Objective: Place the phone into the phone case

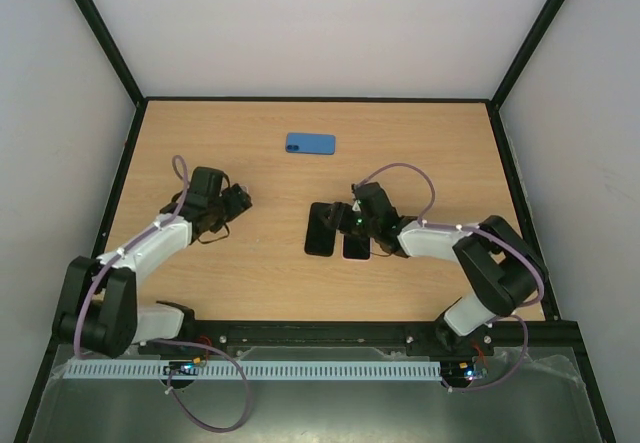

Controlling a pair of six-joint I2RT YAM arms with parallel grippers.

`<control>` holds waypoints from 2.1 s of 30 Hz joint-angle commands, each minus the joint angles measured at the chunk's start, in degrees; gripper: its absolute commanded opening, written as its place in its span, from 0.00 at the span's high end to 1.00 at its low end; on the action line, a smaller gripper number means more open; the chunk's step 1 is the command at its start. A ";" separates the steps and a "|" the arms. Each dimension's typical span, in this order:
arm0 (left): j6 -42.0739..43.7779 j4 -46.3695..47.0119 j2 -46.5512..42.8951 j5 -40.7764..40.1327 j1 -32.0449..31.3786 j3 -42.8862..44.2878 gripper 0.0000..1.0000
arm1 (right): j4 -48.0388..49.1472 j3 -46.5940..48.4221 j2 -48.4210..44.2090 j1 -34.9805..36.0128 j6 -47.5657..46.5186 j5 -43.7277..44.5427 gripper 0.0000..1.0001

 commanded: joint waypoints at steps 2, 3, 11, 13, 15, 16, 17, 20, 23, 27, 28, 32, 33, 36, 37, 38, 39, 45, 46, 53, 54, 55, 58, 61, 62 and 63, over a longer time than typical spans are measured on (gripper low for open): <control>-1.24 3.76 5.58 -4.74 0.37 4.97 0.18 | -5.32 1.45 -4.96 -0.27 -3.25 4.37 0.34; -1.40 4.38 7.20 -5.10 0.39 5.58 0.18 | -5.44 1.02 -5.79 -0.32 -3.28 4.53 0.32; 1.42 9.03 17.54 -2.50 0.40 11.57 0.15 | -6.36 -2.10 -14.02 -0.27 -3.09 4.71 0.20; 1.93 9.16 19.54 -2.55 0.33 12.70 0.15 | -6.86 -2.55 -15.62 -0.27 -3.07 5.04 0.18; 2.66 9.81 21.41 -2.03 0.33 13.49 0.15 | -7.19 -2.98 -16.97 -0.27 -2.99 5.22 0.18; 2.91 10.10 22.23 -1.50 0.32 13.73 0.15 | -7.29 -3.10 -17.49 -0.27 -2.91 5.30 0.18; 3.14 10.45 23.15 -0.70 0.35 13.94 0.15 | -7.33 -3.26 -17.89 -0.27 -2.85 5.22 0.18; 3.45 12.25 25.09 1.92 0.31 13.89 0.15 | -7.89 -3.45 -18.66 -0.27 -2.93 5.70 0.18; 3.57 13.63 26.06 4.71 0.17 13.61 0.16 | -8.22 -3.52 -18.94 -0.27 -3.07 6.11 0.18; 4.24 12.82 26.21 6.27 -1.15 13.30 0.17 | -8.26 -3.74 -19.06 -0.27 -2.75 6.50 0.18; 4.33 12.00 26.34 6.13 -1.64 13.28 0.17 | -8.22 -3.76 -19.13 -0.27 -2.60 6.52 0.18; 4.15 9.92 25.95 7.08 -3.80 11.73 0.18 | -8.17 -3.93 -19.86 -0.27 -2.20 6.55 0.18; 3.87 9.93 25.36 7.11 -4.53 10.88 0.18 | -8.40 -4.01 -20.12 -0.27 -2.19 6.70 0.18; 3.13 9.71 23.39 6.05 -6.91 8.62 0.18 | -9.04 -4.20 -21.04 -0.27 -2.19 7.59 0.18; 2.74 9.15 22.92 5.32 -7.66 8.08 0.17 | -9.27 -4.27 -21.35 -0.27 -2.31 7.92 0.18; 2.43 8.73 22.30 4.98 -8.38 7.56 0.18 | -9.77 -4.32 -21.68 -0.27 -2.63 8.42 0.18; 2.19 8.56 21.68 4.97 -8.96 6.99 0.17 | -10.40 -4.21 -22.04 -0.27 -3.07 9.19 0.18; -1.27 8.06 16.57 3.12 -13.70 2.55 0.16 | -12.48 -3.79 -24.08 -0.36 -4.20 12.57 0.18; -2.18 8.15 15.76 3.01 -14.02 1.95 0.16 | -12.38 -3.76 -24.20 -0.41 -4.21 12.99 0.18; -5.03 5.87 11.43 1.60 -14.37 0.24 0.15 | -12.43 -2.73 -23.40 -0.67 -4.09 13.42 0.18; -5.24 5.16 10.39 1.27 -14.37 0.23 0.15 | -12.56 -2.67 -23.31 -0.71 -4.17 13.53 0.18; -5.42 4.67 9.59 0.97 -14.37 0.24 0.15 | -12.53 -2.59 -23.29 -0.71 -4.13 13.74 0.18; -5.22 3.82 6.90 -0.54 -14.33 1.07 0.15 | -12.29 -2.24 -22.85 -0.93 -4.61 14.69 0.18; -3.05 3.80 5.71 -3.04 -13.99 3.31 0.13 | -11.20 -1.28 -21.32 -1.81 -5.44 15.93 0.18; -2.02 4.20 5.74 -3.87 -13.84 4.12 0.13 | -10.69 -0.72 -20.59 -2.44 -5.92 15.76 0.18; -1.24 4.49 6.12 -4.32 -13.40 4.99 0.12 | -10.12 0.05 -19.75 -3.15 -6.64 15.53 0.18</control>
